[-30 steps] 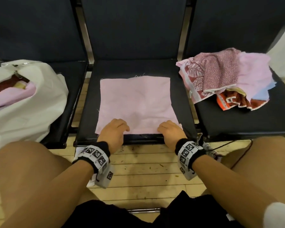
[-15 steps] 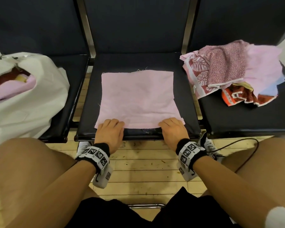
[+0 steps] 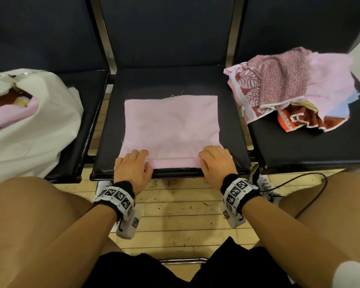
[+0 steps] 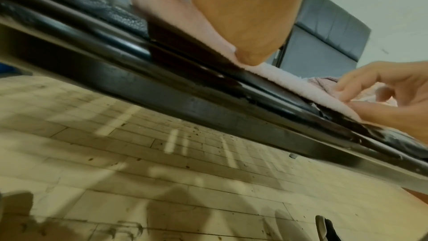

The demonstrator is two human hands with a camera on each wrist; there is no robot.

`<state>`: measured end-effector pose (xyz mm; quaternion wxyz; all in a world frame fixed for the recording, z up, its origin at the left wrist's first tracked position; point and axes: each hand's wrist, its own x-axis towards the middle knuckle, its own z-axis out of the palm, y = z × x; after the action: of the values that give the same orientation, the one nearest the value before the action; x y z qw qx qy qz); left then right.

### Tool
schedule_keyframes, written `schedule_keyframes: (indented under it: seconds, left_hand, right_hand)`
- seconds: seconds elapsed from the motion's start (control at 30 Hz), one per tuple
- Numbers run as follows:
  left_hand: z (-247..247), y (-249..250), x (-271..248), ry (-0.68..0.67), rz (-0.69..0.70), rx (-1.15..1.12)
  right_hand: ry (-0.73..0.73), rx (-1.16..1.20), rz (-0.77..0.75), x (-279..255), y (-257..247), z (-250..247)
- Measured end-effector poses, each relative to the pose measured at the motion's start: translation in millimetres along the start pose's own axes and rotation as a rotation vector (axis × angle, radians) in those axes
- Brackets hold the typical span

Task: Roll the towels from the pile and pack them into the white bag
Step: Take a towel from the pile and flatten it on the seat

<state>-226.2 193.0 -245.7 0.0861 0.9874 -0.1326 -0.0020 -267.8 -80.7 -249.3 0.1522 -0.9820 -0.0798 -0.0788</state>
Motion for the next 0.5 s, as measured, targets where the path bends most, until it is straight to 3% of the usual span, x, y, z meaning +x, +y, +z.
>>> schedule_keyframes:
  seconds: [0.07, 0.17, 0.3, 0.5]
  left_hand:
    - [0, 1, 1, 0.09, 0.017, -0.005]
    - [4, 4, 2, 0.136, 0.147, 0.003]
    - [9, 4, -1, 0.068, 0.199, -0.023]
    - [9, 2, -4, 0.023, 0.172, -0.036]
  right_hand:
    - [0.018, -0.103, -0.078, 0, 0, 3]
    - [-0.027, -0.081, -0.139, -1, -5, 9]
    - [-0.094, -0.054, -0.047, -8, -14, 7]
    - [-0.024, 0.009, 0.044, -15, -7, 10]
